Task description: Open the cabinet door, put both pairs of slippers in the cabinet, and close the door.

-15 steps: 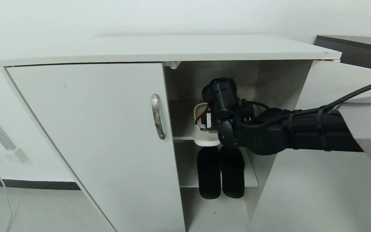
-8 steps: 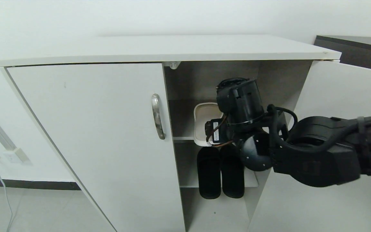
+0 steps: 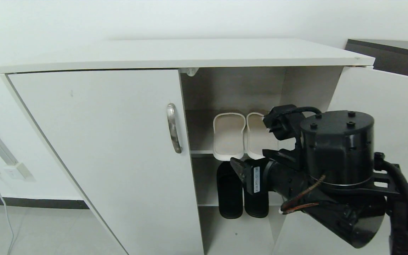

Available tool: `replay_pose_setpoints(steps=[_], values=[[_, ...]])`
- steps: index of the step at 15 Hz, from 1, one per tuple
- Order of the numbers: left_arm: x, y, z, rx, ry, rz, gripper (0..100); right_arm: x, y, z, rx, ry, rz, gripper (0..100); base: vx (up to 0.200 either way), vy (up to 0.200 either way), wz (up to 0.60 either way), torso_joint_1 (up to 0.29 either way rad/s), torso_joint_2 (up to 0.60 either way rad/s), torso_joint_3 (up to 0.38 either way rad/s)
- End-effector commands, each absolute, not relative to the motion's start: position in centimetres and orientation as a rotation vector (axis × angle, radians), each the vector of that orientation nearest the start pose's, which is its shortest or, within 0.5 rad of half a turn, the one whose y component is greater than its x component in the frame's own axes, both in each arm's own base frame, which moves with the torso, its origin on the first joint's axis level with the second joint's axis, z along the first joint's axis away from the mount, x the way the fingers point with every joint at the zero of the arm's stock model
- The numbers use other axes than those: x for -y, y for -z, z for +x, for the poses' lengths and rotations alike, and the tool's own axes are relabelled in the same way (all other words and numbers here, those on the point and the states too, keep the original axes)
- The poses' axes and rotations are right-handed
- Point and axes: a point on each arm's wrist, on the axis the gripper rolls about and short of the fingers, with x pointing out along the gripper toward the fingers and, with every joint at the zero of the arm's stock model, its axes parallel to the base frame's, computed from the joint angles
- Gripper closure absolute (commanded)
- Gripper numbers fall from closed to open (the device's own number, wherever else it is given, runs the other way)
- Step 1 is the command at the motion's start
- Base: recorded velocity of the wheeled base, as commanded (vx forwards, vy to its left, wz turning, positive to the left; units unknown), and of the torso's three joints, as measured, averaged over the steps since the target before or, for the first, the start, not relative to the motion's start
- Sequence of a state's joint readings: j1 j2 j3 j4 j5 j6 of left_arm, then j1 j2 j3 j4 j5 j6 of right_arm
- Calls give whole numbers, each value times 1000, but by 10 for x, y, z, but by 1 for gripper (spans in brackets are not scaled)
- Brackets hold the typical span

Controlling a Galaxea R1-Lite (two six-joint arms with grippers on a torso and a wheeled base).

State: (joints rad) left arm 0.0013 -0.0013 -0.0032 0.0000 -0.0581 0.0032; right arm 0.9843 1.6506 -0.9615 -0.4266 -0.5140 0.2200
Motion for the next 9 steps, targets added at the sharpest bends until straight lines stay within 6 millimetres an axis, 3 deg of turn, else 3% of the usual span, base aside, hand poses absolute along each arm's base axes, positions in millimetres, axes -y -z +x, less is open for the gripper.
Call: replay_pose_setpoints(steps=[1,9], values=[[1,-76,-23,3,55,2,100,-234,-223,166,-229,-468,42,100,0,0,0,0,0,0],[1,-76,-23,3,57,0,100,-240,-211,172,-258,-455,15,100,0,0,0,0,0,0]])
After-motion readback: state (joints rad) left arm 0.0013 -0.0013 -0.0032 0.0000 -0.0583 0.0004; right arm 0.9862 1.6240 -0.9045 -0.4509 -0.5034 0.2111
